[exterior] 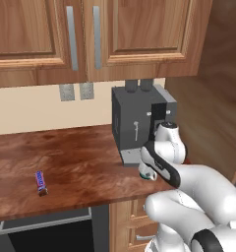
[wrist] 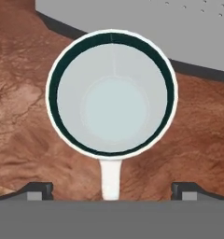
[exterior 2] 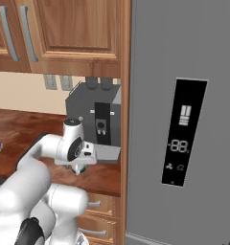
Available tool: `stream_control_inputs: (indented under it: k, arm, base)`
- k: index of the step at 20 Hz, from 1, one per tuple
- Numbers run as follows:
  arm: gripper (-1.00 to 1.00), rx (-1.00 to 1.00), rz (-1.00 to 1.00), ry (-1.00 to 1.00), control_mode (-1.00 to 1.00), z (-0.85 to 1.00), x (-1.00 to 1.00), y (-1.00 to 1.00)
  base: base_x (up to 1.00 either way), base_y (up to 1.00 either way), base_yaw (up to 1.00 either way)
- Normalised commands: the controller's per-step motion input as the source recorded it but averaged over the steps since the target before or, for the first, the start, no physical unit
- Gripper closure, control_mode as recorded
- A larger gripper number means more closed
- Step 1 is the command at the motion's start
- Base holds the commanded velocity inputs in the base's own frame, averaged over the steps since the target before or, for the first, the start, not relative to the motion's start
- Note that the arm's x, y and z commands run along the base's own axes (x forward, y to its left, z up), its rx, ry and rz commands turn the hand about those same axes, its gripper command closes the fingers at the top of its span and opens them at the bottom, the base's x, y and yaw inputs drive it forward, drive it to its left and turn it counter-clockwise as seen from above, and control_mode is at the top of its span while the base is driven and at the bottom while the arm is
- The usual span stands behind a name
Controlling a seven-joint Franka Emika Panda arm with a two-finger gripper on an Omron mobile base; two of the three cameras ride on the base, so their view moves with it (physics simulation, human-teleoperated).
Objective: Pick the mug from the counter and place it inside the microwave. Then close the microwave.
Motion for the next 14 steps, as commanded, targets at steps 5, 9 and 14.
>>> stream_control_inputs:
  k: [5,9,14]
  arm:
    - [-1.00,0.00,0.00,0.02,-1.00,-0.16,0.00,0.00]
    - [-1.00,0.00,0.00,0.01,-1.00,-0.19,0.00,0.00]
    - [-1.00,0.00,0.00,0.00,-1.00,-0.20,0.03,0.04]
  base:
    - [0.00,0.00,0.00]
    - [0.00,0.00,0.00]
    - [0.00,0.00,0.00]
